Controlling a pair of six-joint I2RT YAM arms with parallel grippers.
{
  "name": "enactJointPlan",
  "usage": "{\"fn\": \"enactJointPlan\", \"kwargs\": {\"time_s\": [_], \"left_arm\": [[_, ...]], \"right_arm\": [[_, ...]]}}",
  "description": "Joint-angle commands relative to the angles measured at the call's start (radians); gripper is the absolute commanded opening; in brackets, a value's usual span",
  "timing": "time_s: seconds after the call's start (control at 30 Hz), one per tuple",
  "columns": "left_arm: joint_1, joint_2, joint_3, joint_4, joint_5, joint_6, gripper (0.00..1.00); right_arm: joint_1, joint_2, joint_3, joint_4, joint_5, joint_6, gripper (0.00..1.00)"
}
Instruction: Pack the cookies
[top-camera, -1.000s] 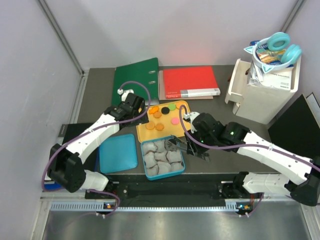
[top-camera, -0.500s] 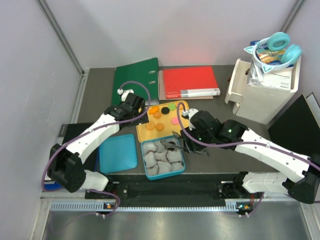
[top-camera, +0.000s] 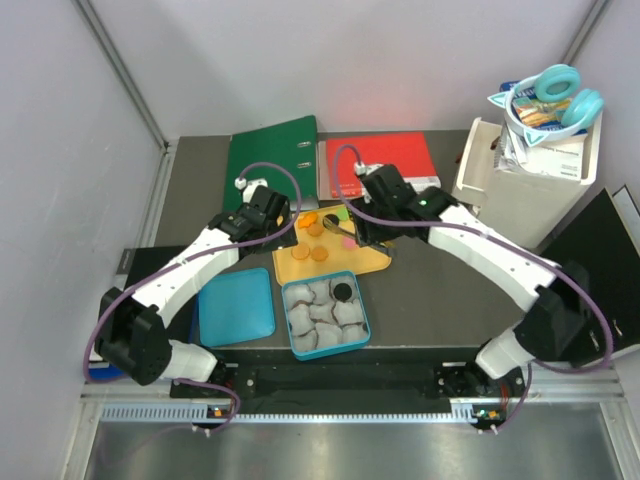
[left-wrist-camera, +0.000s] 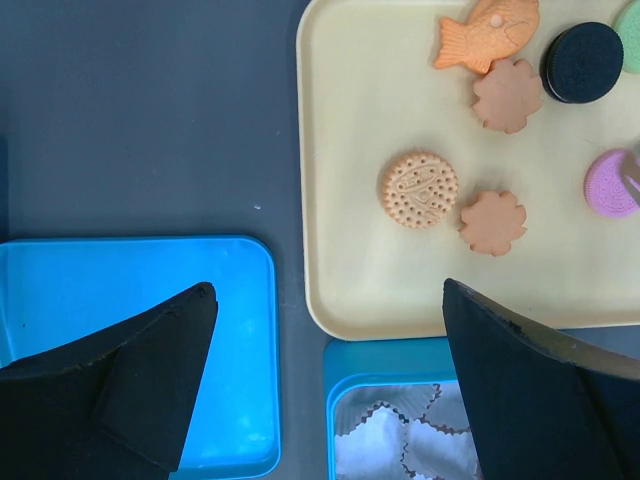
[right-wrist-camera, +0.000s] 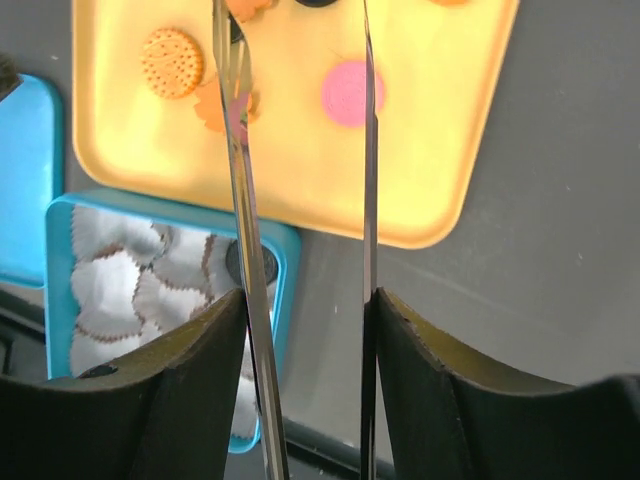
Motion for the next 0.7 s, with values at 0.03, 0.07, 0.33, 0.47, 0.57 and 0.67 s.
{"fn": "enactJointPlan", "kwargs": {"time_s": [0.03,0.07,0.33,0.47,0.57,0.67], "left_arm": [[0.002,-0.050,0.005,0.012,-0.017,0.015,0.99],[0.004,-0.057,0.000,0.012,-0.017,0.016,0.99],[0.004,-0.077,-0.024,-0.003,-0.011,0.009,0.99],[0.004,-0.083,-0.024,-0.013,-0.022,0.014,0.99],[0.004,-0.086,-0.021,-0.022,-0.030,0.017,0.99],[0.004,-0.093,-0.026,-0.026,-0.033,0.019,0.99]], "right_arm": [[-0.015,0.134,0.123,0.081,-0.030,-0.044,0.51],[-0.015,0.145,0.125,0.094,-0.032,-0.041,0.51],[-0.040,0.284,0.224,0.081,-0.009,-0.029,0.50],[-0.049,0.326,0.243,0.074,0.000,-0.022,0.50],[-0.051,0.340,0.224,0.077,-0.006,-0.019,0.50],[-0.051,0.321,0.172,0.107,-0.018,-0.007,0.50]]}}
